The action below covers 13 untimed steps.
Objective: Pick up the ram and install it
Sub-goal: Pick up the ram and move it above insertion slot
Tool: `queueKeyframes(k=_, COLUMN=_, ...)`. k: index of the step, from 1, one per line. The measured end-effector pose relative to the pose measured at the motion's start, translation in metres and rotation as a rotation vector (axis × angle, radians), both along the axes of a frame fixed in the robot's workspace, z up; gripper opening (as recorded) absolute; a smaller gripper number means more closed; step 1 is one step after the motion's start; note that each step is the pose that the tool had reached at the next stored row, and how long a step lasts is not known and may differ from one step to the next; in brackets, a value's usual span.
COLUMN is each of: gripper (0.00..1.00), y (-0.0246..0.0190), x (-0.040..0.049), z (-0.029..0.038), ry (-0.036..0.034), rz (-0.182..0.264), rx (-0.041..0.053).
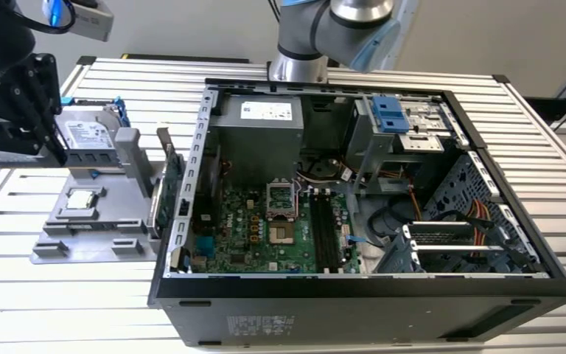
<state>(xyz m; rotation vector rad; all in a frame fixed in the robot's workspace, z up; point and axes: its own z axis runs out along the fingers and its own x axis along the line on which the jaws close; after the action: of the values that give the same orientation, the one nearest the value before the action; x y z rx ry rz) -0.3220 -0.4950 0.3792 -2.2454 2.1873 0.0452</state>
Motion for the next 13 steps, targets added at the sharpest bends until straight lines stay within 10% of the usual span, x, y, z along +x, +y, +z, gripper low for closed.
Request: queueKeyframes(k=13, gripper=0.0, y=0.0, x=0.0174, z=0.0, ry=0.0, rz=0.0, rx=0.0)
